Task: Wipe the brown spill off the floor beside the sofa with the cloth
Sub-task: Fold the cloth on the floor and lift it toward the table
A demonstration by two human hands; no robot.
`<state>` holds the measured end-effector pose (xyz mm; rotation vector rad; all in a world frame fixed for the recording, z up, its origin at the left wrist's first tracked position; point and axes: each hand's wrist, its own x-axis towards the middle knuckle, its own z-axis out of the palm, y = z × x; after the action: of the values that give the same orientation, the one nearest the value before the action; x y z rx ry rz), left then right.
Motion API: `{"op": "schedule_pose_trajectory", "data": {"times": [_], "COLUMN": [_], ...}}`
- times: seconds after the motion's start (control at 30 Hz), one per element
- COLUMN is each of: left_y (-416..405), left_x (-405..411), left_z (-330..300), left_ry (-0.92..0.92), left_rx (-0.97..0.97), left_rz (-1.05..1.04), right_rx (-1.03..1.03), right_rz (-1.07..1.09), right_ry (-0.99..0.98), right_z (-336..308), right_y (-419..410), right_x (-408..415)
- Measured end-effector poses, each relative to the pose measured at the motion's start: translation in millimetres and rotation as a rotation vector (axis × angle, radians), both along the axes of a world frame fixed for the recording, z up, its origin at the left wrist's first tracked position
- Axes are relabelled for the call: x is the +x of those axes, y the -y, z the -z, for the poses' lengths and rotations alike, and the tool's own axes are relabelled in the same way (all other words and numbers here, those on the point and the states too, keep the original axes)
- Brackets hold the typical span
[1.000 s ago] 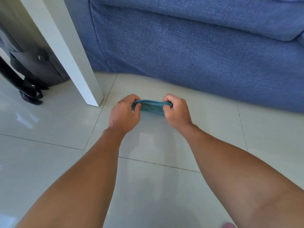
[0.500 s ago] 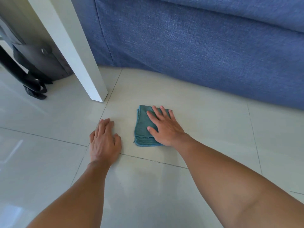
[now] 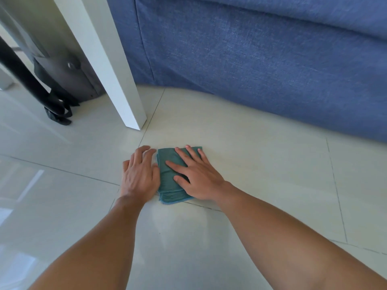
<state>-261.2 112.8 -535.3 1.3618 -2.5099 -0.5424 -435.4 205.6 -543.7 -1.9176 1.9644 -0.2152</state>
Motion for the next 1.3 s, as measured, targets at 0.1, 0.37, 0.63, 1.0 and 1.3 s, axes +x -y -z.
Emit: {"op": "schedule_pose_trajectory", "data": {"times": [0.1,0.37,0.63,1.0,1.3], "left_y": [7.3,16.4,9.7,14.6,10.9], "left_x": [-24.2,-52.4,-39.0,-41.3,-31.4], "left_z": [-7.4,-13.2,-31.9,-54.4,-58.1], "left_ry": [0.028,0.188,-0.085,-0.600,-0.494], "left_rx": [-0.030,0.041,0.324,1.109,1.087], "left_rz": [0.073,0.020,-0.042,-0.285,-0.162], "right_rx": [-0.170,-0.036,-0.126,0.024,0.178], "right_rz": [0.155,0.500,0.688,0.984,0.842], "right_ry": [0.197,0.073,0.501,1.147,1.186], "right_z": [-10.1,-24.2,-29.5,-49.8,-53.7], "right_y": [-0.7,7.0,-4.4,-2.4,-18.7], "right_x": [-13.7,-40.5,-25.3,-39.9,-41.3]}}
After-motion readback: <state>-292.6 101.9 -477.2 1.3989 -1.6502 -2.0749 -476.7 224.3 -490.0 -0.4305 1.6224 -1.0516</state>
